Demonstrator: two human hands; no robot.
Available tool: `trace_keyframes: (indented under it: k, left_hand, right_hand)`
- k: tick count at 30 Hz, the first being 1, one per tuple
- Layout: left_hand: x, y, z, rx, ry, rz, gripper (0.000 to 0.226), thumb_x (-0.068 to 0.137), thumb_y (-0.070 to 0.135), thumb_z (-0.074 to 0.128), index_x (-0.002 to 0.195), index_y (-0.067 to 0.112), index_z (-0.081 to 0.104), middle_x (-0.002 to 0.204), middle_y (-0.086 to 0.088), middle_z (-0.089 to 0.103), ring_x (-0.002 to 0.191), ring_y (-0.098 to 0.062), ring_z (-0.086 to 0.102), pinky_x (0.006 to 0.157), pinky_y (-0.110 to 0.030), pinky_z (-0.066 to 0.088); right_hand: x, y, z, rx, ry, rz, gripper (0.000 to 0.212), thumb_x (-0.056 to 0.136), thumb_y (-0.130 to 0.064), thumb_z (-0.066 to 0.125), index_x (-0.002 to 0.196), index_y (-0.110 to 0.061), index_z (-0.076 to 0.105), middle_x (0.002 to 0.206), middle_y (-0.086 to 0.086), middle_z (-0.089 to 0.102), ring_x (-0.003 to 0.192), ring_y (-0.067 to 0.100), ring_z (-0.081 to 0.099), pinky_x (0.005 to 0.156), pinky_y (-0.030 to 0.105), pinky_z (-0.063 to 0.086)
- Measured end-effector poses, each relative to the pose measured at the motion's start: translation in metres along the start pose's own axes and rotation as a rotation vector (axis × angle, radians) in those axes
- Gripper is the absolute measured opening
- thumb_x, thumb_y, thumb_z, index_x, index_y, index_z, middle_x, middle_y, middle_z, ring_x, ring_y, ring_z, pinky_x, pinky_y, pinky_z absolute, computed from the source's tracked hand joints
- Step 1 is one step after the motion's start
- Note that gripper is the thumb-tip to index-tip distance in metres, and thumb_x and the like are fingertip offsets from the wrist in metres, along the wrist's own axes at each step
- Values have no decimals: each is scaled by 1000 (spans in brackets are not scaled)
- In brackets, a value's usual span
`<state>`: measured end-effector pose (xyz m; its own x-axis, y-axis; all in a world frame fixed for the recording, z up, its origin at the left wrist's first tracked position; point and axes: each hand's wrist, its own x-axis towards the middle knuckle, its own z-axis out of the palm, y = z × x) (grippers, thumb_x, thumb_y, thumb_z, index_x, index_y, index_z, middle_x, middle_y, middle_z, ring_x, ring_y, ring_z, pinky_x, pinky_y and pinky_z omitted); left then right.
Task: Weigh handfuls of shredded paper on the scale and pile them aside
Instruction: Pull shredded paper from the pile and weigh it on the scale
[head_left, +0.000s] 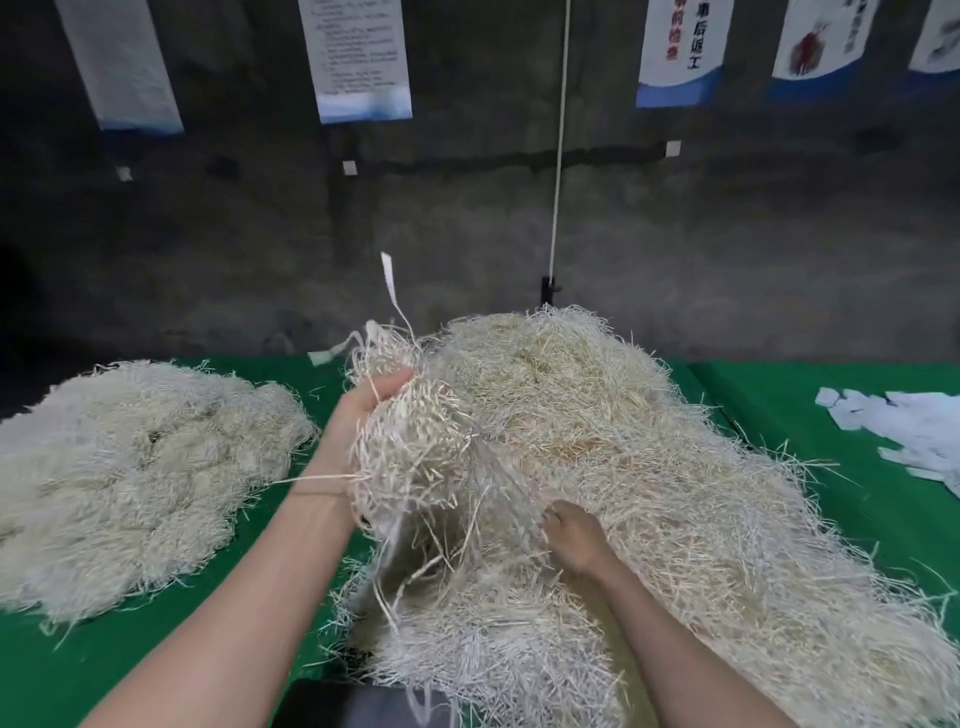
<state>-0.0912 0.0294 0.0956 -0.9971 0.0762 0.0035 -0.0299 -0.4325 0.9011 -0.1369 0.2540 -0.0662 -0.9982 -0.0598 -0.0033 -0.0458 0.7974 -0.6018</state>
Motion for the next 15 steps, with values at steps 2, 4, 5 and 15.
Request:
trace_keyframes:
  k: [2,4,5,15]
  left_hand:
    - [0,-3,-1,10,-47,10,17,67,32,71,74,17,68,72,-1,69,60,-16,67,54,-29,55]
    - [1,-1,-1,42,-33,25,19,60,32,76,72,18,73,85,-2,69,73,-18,66,69,-35,56]
    - [-2,2,2,50,-30,27,15,61,30,75,70,18,74,82,-1,71,69,-17,67,66,-32,56]
    - [-11,0,26,60,-56,-65,17,68,23,64,80,17,74,87,-2,71,71,-12,69,65,-33,54]
  right_hand:
    - [-4,23,3,-36,-32,61,17,99,-9,36,101,-14,51,115,15,58,85,11,49,70,14,38]
    - [-8,27,-5,-52,-99,76,24,94,-4,40,109,-18,55,136,14,50,104,18,50,89,26,43]
    - [-9,22,-12,-47,-138,63,37,92,-5,44,126,-18,51,142,9,45,113,21,52,96,30,45]
    - [-28,-102,-96,252,-265,-400,119,64,-28,82,148,-40,-2,151,-16,-2,133,5,22,107,20,27]
